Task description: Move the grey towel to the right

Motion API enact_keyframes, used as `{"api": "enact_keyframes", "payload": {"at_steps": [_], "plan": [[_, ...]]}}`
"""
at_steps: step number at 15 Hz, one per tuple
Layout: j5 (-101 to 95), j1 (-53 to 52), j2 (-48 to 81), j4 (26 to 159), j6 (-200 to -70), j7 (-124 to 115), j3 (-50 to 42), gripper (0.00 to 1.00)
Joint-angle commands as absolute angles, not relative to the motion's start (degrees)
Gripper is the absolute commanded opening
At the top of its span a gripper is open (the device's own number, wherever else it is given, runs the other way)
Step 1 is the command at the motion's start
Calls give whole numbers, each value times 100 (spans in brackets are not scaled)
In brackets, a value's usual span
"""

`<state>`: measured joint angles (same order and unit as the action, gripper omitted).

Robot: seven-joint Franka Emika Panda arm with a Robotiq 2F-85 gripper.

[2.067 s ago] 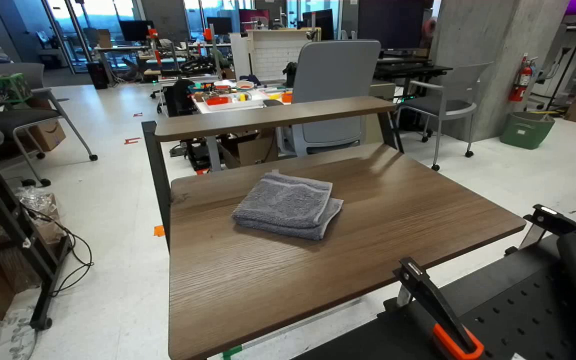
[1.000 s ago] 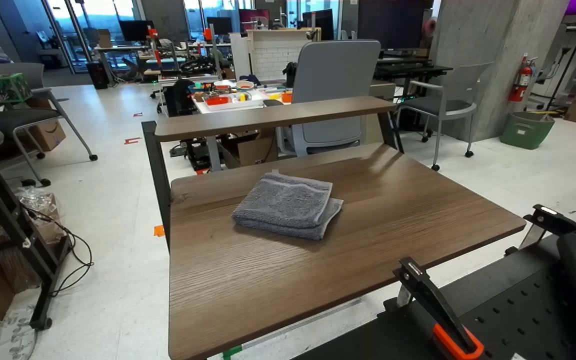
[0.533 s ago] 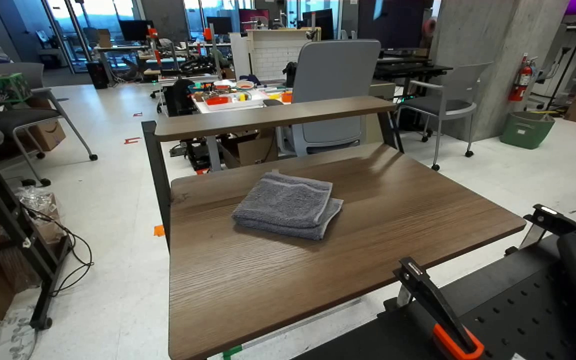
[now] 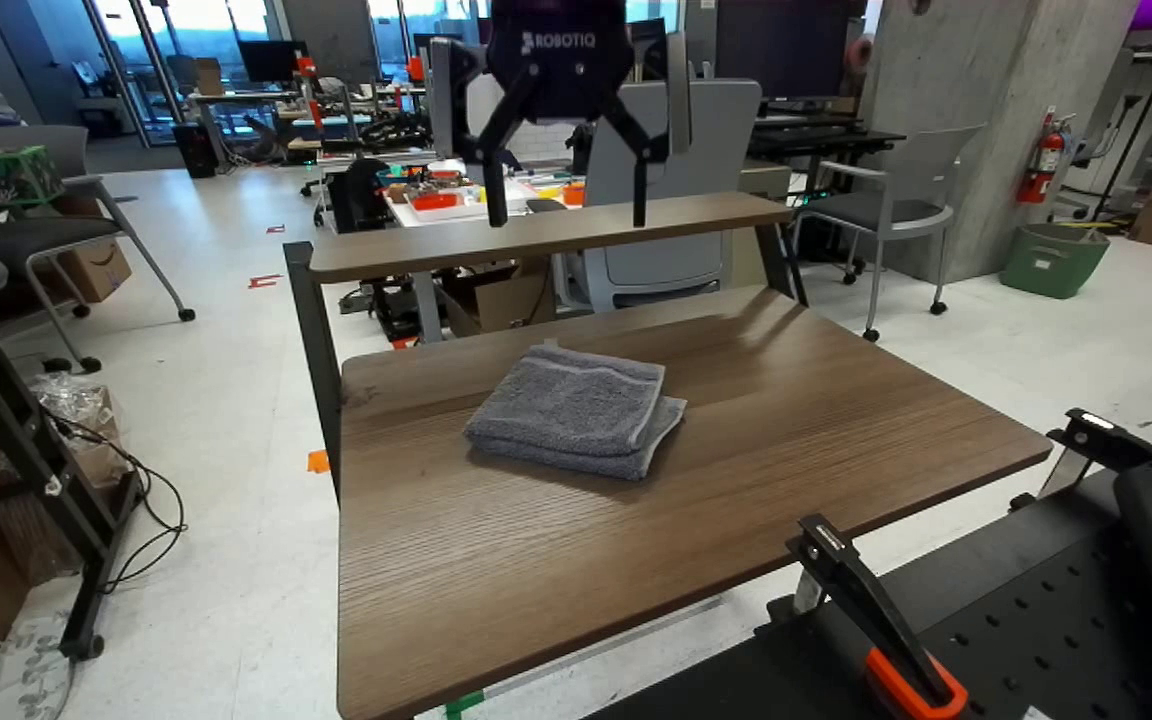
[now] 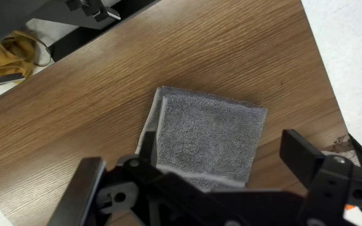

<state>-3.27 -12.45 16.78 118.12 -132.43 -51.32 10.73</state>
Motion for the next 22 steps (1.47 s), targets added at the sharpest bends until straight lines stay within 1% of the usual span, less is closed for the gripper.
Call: {"api": "enact_keyframes", "payload": {"at_steps": [1,5,13,22], "plan": [[-439,-1475,2275,11401,-13534,-5407,735,100],[-277,-1499,2773,11155,-13704,-5295,560,100],[-28,-1525,4051,10243,-13840,-5226,382,100],[124,-1565,5212,9176,-13631,-5173,262,100]]}}
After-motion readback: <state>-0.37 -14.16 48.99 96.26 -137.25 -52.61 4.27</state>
